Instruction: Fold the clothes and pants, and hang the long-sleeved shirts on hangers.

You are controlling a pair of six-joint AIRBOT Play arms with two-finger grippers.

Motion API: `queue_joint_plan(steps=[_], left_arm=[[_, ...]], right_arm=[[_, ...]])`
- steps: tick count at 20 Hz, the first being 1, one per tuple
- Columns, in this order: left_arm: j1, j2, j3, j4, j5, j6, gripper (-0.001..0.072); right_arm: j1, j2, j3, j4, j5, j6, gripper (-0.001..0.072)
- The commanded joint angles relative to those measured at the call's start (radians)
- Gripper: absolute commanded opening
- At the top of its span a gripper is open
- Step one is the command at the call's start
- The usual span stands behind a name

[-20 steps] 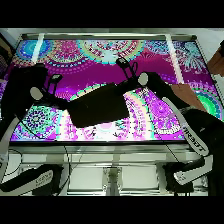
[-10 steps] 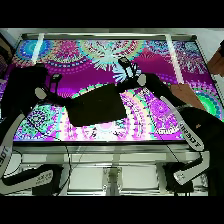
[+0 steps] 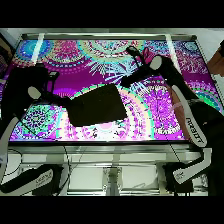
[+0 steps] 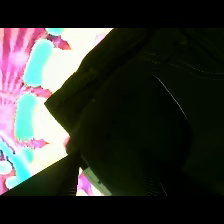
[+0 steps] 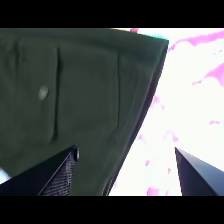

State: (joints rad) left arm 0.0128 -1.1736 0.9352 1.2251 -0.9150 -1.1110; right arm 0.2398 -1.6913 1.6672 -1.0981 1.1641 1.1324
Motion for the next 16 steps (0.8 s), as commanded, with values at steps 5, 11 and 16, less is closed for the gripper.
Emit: queue_joint_plan(steps=[5,11,16], left_arm=[[0.051,0.188,0.001,0.003,-0.258,0.027,0.0693],[0.051,0.187,0.001,0.001,-0.326,0.026,0.0692],[0.051,0.187,0.001,0.000,-0.327,0.027,0.0692]], right_arm=[[-0.153,-0.096,-0.086,0.186,0.270,0.030,0.0691],[-0.036,-0.243,-0.101,0.186,0.184,0.027,0.0691],[0.001,-0.325,-0.101,0.320,0.159,0.046,0.0689]])
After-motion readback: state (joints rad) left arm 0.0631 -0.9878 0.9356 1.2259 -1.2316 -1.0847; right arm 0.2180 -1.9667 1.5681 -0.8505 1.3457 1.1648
